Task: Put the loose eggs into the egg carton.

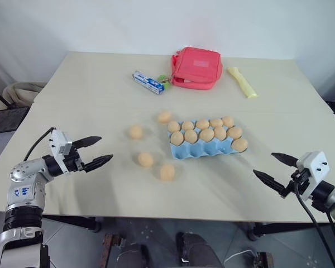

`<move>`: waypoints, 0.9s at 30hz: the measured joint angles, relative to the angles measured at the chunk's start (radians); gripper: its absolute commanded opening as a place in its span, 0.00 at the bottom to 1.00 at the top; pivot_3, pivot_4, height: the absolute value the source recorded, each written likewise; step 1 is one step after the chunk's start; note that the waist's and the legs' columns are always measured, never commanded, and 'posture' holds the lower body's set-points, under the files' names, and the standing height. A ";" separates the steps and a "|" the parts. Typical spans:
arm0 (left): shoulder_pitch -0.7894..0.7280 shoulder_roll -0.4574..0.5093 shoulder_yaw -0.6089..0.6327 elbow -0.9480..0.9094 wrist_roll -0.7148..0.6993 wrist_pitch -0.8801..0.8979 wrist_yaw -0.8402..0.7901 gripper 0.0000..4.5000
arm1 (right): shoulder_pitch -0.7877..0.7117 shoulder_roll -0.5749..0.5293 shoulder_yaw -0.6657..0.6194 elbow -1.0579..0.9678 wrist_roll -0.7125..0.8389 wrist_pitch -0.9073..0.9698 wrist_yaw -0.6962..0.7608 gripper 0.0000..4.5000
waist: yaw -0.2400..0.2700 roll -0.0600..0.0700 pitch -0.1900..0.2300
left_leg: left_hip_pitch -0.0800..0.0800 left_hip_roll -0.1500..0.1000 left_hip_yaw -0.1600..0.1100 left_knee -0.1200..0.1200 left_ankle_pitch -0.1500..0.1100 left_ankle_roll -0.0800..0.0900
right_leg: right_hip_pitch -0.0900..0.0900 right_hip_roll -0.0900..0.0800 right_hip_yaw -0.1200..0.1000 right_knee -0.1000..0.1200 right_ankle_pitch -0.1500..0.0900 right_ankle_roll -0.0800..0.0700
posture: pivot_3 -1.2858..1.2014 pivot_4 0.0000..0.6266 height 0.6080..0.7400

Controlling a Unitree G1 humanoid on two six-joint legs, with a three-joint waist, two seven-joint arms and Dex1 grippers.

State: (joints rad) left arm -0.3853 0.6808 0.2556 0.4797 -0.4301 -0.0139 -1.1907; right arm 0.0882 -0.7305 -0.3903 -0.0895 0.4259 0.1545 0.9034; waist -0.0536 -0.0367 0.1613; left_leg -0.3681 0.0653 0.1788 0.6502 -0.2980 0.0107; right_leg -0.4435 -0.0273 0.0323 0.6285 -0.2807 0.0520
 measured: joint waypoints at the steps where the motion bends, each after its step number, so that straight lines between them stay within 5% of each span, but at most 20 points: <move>1: 0.000 0.000 0.000 0.000 0.001 -0.002 -0.002 0.99 | 0.000 0.000 0.000 -0.002 0.000 0.000 -0.001 1.00 | 0.000 0.000 0.000 | 0.000 0.000 0.000 0.000 0.000 0.000 | 0.000 0.000 0.000 0.000 0.000 0.000 | 0.52 0.24 1.00; 17: 0.007 -0.001 0.001 -0.042 0.005 0.012 0.060 0.99 | -0.021 0.002 0.002 -0.001 0.000 0.000 -0.003 1.00 | 0.000 0.000 0.000 | 0.000 0.000 0.000 0.000 0.000 0.000 | 0.000 0.000 0.000 0.000 0.000 0.000 | 0.52 0.24 1.00; 27: 0.229 -0.009 0.013 -0.461 -0.038 0.118 0.163 0.99 | -0.040 0.005 0.013 0.016 0.014 -0.016 0.039 1.00 | 0.000 0.000 0.000 | 0.000 0.000 0.000 -0.001 0.000 0.000 | 0.000 0.000 0.000 0.000 0.000 0.000 | 0.52 0.24 1.00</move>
State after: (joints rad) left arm -0.1565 0.6718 0.2683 0.0188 -0.4685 0.1043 -1.0275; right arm 0.0479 -0.7258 -0.3777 -0.0739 0.4399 0.1384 0.9428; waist -0.0537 -0.0364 0.1615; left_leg -0.3680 0.0657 0.1785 0.6492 -0.2981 0.0103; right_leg -0.4434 -0.0272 0.0325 0.6284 -0.2807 0.0519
